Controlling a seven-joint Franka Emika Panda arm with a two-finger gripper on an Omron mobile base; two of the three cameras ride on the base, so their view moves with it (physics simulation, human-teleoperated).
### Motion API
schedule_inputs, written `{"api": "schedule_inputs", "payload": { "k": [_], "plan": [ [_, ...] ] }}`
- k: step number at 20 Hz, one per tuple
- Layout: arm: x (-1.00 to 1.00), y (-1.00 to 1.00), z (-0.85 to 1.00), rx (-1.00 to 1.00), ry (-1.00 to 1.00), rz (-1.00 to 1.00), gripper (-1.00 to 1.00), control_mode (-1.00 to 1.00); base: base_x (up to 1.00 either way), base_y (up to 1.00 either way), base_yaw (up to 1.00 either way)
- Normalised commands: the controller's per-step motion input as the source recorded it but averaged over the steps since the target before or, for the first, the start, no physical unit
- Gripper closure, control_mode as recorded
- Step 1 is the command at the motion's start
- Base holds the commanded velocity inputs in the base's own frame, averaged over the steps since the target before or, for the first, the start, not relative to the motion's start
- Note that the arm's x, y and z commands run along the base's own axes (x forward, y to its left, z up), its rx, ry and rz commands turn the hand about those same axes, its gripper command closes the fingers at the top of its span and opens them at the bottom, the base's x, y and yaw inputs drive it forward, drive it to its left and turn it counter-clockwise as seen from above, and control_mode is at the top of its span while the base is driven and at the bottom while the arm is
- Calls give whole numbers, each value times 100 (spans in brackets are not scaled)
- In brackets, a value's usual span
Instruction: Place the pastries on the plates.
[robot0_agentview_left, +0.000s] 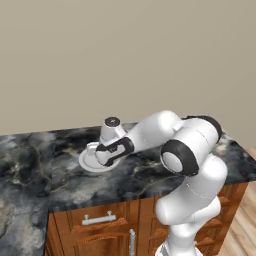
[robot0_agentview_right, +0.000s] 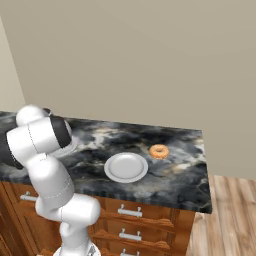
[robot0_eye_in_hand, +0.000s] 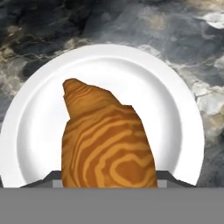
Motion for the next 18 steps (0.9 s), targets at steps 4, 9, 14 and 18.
{"api": "schedule_inputs", "payload": {
  "k": [4, 9, 14, 18],
  "plan": [
    [35, 0, 0, 0, 0, 0, 100, -100, 0, 0, 0],
    [18, 15, -17, 0, 0, 0, 100, -100, 0, 0, 0],
    [0, 34, -36, 0, 0, 0, 100, -100, 0, 0, 0],
    [0, 24, -32, 0, 0, 0, 100, -100, 0, 0, 0]
  ]
}}
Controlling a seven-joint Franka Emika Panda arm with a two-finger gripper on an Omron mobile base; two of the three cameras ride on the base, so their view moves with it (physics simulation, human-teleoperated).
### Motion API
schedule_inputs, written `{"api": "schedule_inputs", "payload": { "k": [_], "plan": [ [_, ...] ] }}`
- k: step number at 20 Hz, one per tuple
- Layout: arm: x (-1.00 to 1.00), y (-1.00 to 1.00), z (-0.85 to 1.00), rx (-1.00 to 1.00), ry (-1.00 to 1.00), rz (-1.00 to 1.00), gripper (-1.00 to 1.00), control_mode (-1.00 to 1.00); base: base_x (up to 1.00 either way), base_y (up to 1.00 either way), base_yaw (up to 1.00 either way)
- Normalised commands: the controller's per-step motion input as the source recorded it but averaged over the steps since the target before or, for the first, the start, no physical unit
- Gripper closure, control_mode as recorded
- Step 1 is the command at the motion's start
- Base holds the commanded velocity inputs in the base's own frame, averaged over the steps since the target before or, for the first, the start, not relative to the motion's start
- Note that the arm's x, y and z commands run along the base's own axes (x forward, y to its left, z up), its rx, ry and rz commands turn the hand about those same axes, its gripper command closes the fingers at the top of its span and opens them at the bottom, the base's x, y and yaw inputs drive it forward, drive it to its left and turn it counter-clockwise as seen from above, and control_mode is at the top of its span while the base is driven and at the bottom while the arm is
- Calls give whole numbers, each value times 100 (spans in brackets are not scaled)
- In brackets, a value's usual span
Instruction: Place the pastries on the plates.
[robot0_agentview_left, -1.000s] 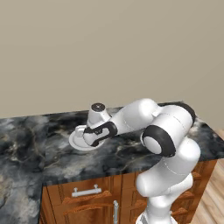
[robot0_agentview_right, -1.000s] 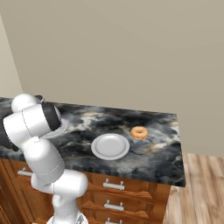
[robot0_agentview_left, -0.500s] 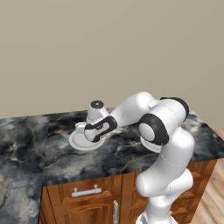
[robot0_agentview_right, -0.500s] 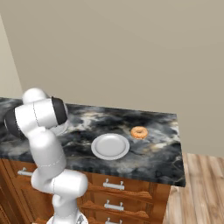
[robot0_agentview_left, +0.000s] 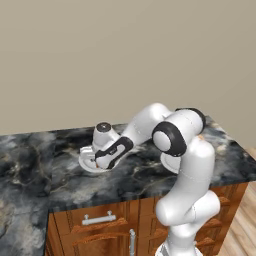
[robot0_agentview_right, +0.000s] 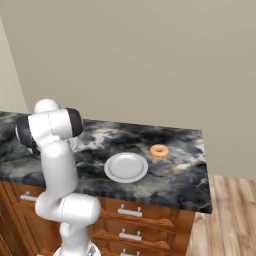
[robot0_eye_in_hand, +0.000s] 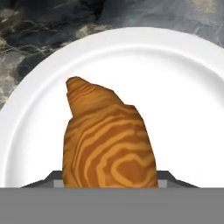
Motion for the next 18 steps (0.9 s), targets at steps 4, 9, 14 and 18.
{"api": "schedule_inputs", "payload": {
  "k": [4, 9, 14, 18],
  "plan": [
    [10, 2, -21, 0, 0, 0, 100, -100, 0, 0, 0],
    [16, 0, -18, 0, 0, 0, 100, -100, 0, 0, 0],
    [-2, -5, 3, 0, 0, 0, -100, -100, 0, 0, 0],
    [-1, -20, 19, 0, 0, -2, -100, -100, 0, 0, 0]
  ]
}}
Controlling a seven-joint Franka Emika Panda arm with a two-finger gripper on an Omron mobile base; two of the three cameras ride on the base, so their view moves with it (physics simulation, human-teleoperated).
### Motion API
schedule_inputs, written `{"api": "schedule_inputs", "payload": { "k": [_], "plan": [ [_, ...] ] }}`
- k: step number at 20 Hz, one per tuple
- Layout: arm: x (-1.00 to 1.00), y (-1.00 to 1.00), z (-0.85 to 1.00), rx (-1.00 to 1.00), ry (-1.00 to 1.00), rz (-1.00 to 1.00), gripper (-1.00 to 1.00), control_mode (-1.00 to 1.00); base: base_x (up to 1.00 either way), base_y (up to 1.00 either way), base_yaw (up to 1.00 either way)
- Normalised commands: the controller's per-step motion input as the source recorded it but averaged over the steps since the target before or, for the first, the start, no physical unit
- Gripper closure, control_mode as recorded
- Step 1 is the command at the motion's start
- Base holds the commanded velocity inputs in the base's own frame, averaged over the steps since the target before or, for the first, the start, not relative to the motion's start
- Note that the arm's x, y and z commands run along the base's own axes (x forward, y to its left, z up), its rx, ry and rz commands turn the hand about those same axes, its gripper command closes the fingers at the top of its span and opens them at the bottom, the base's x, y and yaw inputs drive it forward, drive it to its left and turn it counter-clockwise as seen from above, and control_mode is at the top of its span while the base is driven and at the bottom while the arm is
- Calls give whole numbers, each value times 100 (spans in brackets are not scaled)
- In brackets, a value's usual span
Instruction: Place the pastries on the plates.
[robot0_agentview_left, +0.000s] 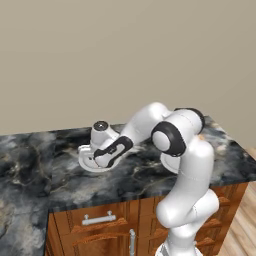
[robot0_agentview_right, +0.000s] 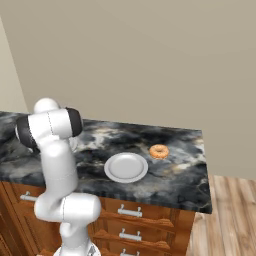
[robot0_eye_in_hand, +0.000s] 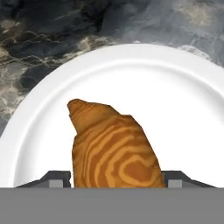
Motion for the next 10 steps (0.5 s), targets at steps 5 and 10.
{"api": "schedule_inputs", "payload": {
  "k": [5, 10],
  "plan": [
    [-4, -23, 37, 0, -1, -3, -100, -100, 0, 0, 0],
    [-15, -14, 58, 0, -7, -2, -100, -100, 0, 0, 0]
  ]
}}
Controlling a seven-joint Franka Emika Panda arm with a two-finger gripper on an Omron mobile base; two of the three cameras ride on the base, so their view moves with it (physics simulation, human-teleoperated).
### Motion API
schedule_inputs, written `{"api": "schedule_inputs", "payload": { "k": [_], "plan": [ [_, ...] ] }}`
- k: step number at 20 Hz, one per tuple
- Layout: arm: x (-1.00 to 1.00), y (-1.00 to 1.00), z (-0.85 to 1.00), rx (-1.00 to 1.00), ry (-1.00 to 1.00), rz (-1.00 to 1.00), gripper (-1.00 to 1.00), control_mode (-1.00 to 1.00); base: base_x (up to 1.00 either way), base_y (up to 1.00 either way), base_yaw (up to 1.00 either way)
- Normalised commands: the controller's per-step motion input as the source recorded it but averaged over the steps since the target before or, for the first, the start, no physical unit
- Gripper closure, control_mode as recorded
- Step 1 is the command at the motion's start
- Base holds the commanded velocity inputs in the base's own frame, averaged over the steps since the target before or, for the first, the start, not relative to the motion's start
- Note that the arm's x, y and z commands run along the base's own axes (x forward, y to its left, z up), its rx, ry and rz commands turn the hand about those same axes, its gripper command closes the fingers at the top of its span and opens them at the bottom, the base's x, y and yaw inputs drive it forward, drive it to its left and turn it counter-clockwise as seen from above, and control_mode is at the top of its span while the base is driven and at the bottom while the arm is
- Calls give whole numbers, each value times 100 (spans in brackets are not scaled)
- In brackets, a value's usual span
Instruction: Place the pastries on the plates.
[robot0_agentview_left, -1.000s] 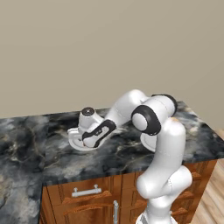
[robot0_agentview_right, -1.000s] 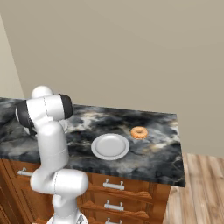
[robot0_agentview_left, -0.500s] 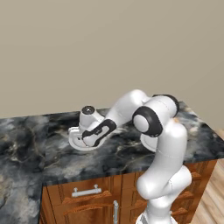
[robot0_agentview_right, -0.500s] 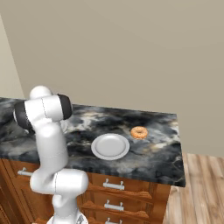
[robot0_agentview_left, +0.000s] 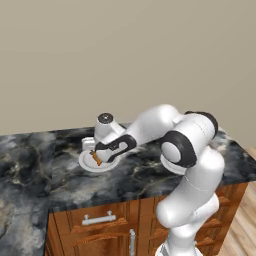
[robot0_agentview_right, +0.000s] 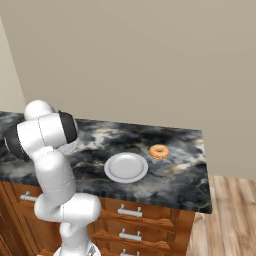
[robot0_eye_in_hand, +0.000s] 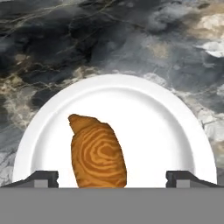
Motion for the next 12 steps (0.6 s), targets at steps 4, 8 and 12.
{"api": "schedule_inputs", "payload": {
  "k": [4, 8, 12],
  "plan": [
    [-26, -11, 69, 0, -11, -1, -100, -100, 0, 0, 0],
    [-41, -14, 64, 0, -11, -3, -100, -100, 0, 0, 0],
    [-49, -39, 58, 0, -5, -6, -100, -100, 0, 0, 0]
  ]
}}
